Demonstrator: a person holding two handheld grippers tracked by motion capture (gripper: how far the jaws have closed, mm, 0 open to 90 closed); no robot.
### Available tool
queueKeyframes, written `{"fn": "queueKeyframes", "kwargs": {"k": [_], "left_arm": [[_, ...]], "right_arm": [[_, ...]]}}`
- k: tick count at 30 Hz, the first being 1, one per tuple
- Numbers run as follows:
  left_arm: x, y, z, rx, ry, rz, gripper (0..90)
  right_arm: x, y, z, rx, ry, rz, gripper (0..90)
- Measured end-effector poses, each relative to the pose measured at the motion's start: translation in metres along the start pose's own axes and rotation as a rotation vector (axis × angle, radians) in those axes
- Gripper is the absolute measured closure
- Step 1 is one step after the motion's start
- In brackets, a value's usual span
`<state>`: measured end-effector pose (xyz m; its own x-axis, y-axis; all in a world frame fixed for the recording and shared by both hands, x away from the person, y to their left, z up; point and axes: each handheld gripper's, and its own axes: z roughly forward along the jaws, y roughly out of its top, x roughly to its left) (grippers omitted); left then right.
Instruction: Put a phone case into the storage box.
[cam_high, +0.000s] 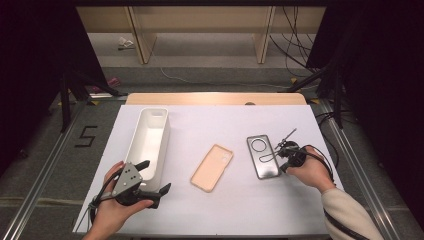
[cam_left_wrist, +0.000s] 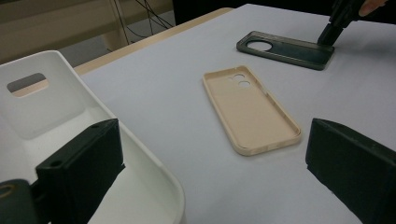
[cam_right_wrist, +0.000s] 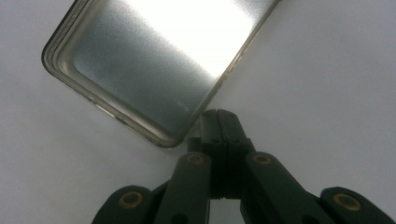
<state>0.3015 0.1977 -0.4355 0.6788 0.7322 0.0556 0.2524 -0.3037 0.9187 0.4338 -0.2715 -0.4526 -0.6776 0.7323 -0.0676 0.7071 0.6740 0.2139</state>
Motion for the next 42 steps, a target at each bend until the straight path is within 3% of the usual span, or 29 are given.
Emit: {"fn": "queueKeyframes", "kwargs": {"k": [34,37,42], "left_arm": [[0.0000,0.0000,0.0001,-0.002,-0.001,-0.003,3.6],[0.0002,0.0003,0.0000,-0.003,-0.001,-0.001,3.6],[0.0009,0.0001,0.0002,-0.005,0.000,-0.004,3.6]], "right_arm": [[0.0046,0.0022,0.0000,0.015,0.012,-0.032,90.0],[0.0040,0.0022,-0.0013,0.003,-0.010,-0.047,83.3],[0.0046,0.0043,-0.0097,-0.015,-0.076,-0.161,66.6]]}}
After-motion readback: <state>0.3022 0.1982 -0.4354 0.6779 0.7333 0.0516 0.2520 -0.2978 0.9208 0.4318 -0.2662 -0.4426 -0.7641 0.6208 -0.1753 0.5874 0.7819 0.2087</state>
